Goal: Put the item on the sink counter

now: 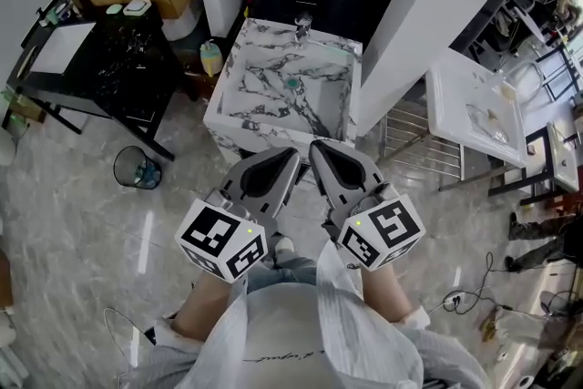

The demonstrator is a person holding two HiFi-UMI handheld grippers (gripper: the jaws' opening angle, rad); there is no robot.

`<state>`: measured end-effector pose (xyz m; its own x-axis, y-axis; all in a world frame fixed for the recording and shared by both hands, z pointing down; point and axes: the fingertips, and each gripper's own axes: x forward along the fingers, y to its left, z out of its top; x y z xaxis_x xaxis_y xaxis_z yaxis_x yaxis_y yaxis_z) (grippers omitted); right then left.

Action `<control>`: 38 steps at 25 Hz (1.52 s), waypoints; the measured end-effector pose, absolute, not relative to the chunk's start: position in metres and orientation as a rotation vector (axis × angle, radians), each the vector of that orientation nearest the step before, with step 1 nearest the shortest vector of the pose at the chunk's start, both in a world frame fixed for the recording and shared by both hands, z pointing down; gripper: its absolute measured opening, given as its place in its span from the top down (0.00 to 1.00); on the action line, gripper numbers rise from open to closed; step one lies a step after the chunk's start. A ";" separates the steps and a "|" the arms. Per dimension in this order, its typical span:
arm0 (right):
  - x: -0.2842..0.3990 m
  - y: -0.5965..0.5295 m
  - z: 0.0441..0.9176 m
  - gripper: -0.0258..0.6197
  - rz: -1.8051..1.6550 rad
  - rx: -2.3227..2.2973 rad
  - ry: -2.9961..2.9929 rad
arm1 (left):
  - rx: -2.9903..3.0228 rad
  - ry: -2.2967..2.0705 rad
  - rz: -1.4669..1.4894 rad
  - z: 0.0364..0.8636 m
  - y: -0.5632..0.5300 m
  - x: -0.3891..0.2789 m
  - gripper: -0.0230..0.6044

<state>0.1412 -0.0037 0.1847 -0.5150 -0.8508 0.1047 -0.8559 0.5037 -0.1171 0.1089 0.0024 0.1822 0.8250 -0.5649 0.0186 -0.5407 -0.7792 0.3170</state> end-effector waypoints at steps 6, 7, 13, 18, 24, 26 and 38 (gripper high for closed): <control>0.141 -0.001 0.182 0.95 0.242 1.519 -2.710 | 2.682 -0.866 -0.129 0.180 0.001 0.105 0.94; 0.141 -0.001 0.182 0.95 0.241 1.516 -2.711 | 2.679 -0.870 -0.129 0.181 0.001 0.104 0.94; 0.138 0.003 0.184 0.95 0.228 1.504 -2.708 | 2.676 -0.895 -0.131 0.183 0.004 0.099 0.94; 0.137 0.004 0.184 0.95 0.222 1.495 -2.706 | 2.682 -0.902 -0.131 0.183 0.005 0.100 0.94; 0.136 0.004 0.189 0.95 0.219 1.488 -2.692 | 2.684 -0.893 -0.130 0.184 0.007 0.101 0.94; 0.136 0.004 0.190 0.95 0.218 1.485 -2.687 | 2.689 -0.891 -0.131 0.184 0.008 0.101 0.94; 0.134 0.003 0.190 0.95 0.228 1.470 -2.695 | 2.731 -0.855 -0.069 0.194 0.011 0.105 0.94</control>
